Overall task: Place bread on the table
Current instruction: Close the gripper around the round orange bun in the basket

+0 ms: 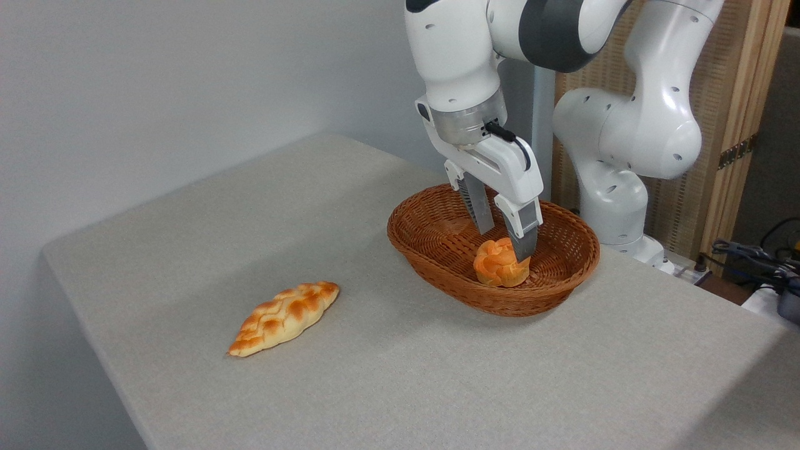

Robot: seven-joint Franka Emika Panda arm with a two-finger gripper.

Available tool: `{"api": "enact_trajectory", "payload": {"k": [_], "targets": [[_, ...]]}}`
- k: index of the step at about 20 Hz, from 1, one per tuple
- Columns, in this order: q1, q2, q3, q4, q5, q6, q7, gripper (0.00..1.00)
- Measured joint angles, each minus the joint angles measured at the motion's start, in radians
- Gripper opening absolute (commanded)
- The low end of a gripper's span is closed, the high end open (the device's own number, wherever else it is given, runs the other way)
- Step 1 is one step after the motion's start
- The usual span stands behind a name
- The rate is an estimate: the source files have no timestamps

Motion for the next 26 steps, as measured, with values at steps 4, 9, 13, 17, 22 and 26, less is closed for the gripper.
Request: {"api": "enact_trajectory", "payload": {"k": [4,9,13,17,22,26], "targets": [[-0.003,0.000,0.000,-0.015,0.015,0.015,0.000,1.00],[-0.006,0.000,0.000,-0.041,0.016,0.042,0.000,1.00],[-0.007,-0.001,0.000,-0.043,0.016,0.048,0.000,1.00],[-0.007,-0.006,0.000,-0.042,0.016,0.068,0.000,1.00],[-0.007,-0.015,0.000,-0.042,0.016,0.069,0.000,1.00],[-0.007,-0.016,0.000,-0.042,0.016,0.069,0.000,1.00]]}}
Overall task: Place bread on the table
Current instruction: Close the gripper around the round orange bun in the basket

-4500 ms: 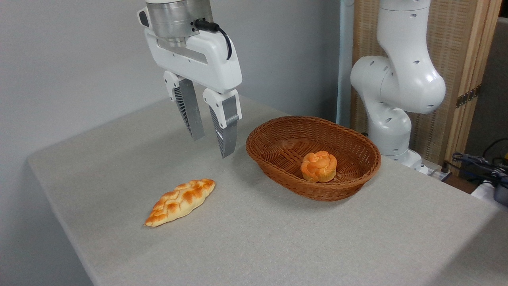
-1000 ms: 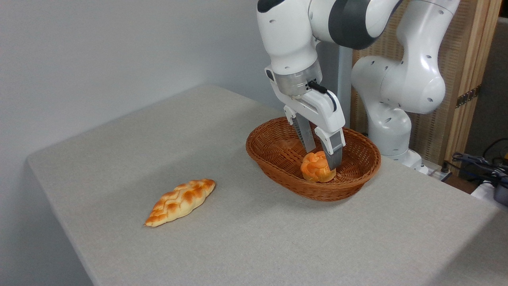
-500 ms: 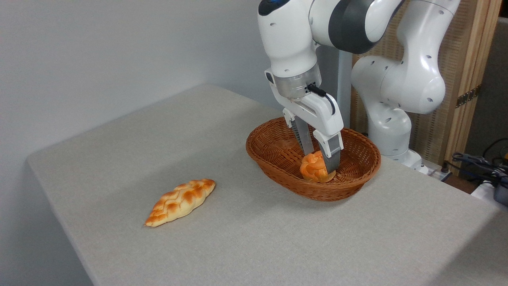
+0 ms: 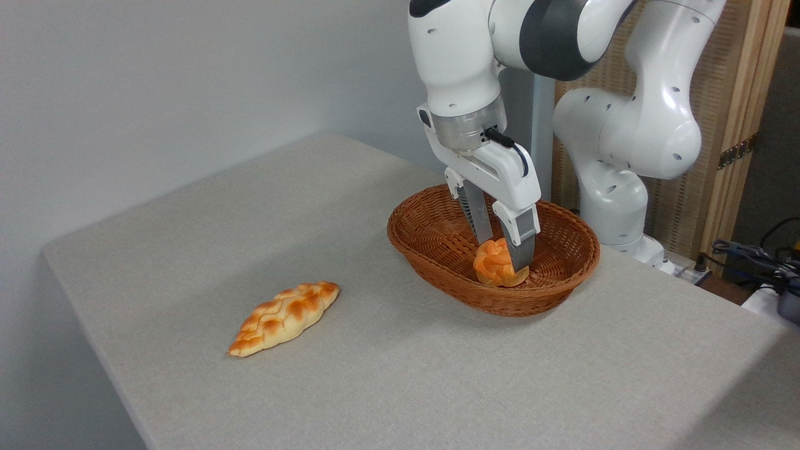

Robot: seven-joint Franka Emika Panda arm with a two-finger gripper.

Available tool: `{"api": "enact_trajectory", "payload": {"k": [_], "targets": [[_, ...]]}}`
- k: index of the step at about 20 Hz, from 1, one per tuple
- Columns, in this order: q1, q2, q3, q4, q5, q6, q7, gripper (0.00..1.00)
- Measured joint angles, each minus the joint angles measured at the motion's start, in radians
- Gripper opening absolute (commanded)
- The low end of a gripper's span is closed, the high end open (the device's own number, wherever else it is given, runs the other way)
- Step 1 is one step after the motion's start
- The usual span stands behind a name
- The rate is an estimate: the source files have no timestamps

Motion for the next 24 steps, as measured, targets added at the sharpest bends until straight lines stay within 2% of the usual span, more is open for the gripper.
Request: {"api": "enact_trajectory", "payload": {"k": [4,10,24], "targets": [[0.000,0.000,0.000,0.000,-0.001,0.000,0.000,1.00],[-0.010,0.000,0.000,-0.001,-0.032,0.000,0.000,1.00],[-0.011,0.001,0.000,-0.031,-0.033,0.005,0.000,1.00]]}}
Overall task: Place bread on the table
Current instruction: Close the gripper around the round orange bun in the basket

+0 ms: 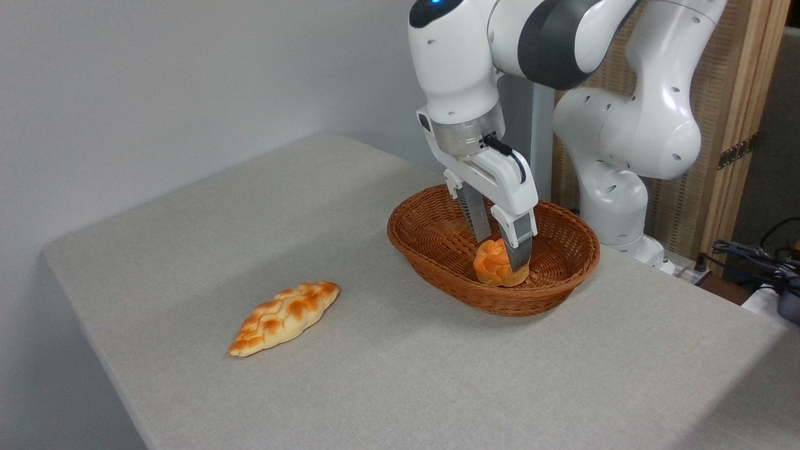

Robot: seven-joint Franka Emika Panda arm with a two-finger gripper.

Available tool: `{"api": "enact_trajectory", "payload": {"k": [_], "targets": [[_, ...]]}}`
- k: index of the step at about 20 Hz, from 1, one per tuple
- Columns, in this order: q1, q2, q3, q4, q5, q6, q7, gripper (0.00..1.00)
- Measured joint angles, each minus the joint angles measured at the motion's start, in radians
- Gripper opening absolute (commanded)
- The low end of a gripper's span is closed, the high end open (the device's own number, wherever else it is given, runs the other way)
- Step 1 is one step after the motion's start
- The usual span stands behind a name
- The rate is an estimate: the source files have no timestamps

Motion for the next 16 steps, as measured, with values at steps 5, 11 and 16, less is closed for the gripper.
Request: {"api": "enact_trajectory", "payload": {"k": [5,11,16], "targets": [[0.000,0.000,0.000,-0.034,0.000,0.030,0.000,0.87],[0.000,0.000,0.000,-0.041,0.000,0.038,0.000,0.32],[0.000,0.000,0.000,-0.041,0.000,0.038,0.000,0.31]]}}
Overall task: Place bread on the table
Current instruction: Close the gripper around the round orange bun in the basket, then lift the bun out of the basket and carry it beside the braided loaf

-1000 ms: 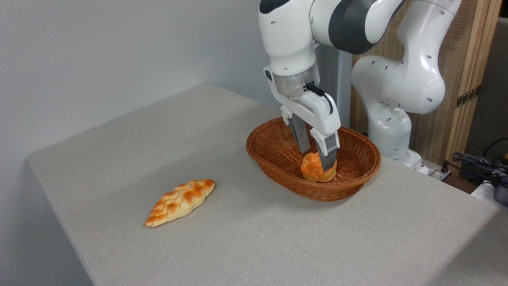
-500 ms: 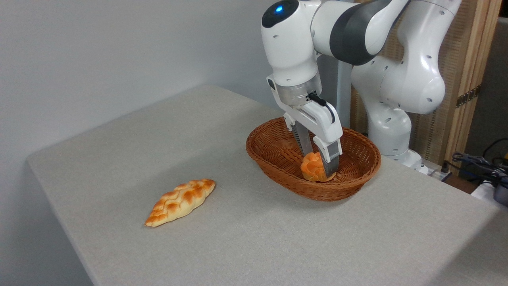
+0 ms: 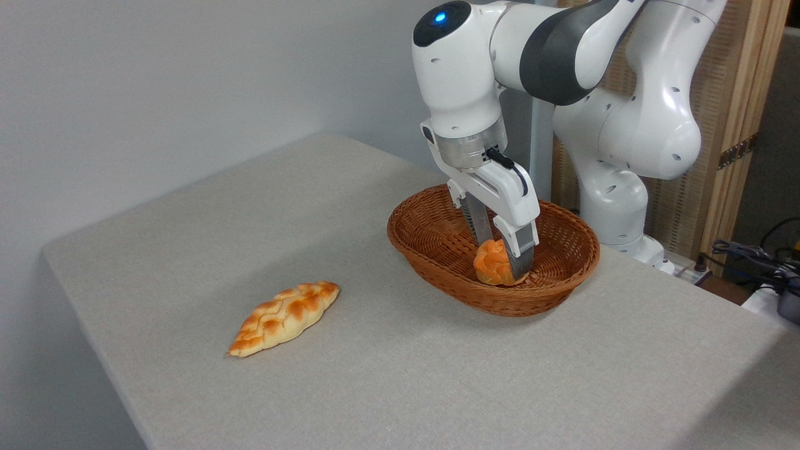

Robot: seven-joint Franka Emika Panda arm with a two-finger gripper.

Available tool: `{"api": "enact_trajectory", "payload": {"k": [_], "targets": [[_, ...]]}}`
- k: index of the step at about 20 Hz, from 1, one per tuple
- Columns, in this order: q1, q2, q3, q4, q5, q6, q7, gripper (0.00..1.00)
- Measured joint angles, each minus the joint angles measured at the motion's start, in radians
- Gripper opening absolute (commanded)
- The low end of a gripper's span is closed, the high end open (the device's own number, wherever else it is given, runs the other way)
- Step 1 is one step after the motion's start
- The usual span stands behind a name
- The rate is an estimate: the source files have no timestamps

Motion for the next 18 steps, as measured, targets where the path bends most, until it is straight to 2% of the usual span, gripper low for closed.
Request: {"api": "enact_trajectory", "payload": {"k": [11,14,16,18], "targets": [[0.000,-0.001,0.000,0.004,0.000,-0.005,0.000,0.33],[-0.008,-0.004,0.000,0.032,-0.001,-0.060,0.000,0.33],[-0.026,-0.006,0.000,0.064,-0.003,-0.103,0.000,0.39],[-0.040,-0.008,0.000,0.100,-0.012,-0.129,-0.001,0.38]]}}
